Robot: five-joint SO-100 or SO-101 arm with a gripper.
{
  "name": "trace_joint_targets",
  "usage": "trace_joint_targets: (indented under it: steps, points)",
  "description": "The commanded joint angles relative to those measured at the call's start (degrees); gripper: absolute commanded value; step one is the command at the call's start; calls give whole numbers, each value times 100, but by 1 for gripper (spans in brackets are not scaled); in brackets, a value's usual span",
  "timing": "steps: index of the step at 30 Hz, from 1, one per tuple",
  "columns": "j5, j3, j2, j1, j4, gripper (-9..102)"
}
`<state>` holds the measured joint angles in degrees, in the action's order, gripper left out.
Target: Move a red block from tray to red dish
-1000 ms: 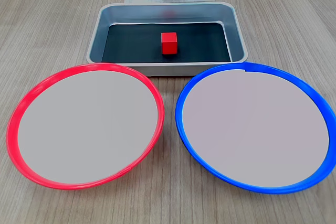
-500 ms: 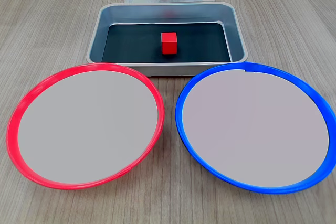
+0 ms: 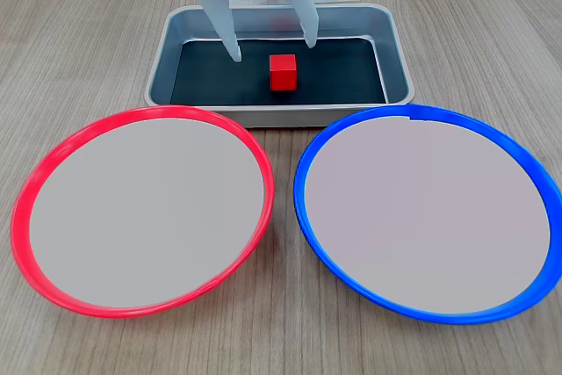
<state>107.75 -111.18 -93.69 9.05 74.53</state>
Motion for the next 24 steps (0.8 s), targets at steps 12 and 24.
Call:
trace_joint_targets:
  steps: [12, 24]
  points:
    - [-325, -255, 158, -316, -510, 27]
    - [-510, -475, 167, -316, -756, 11]
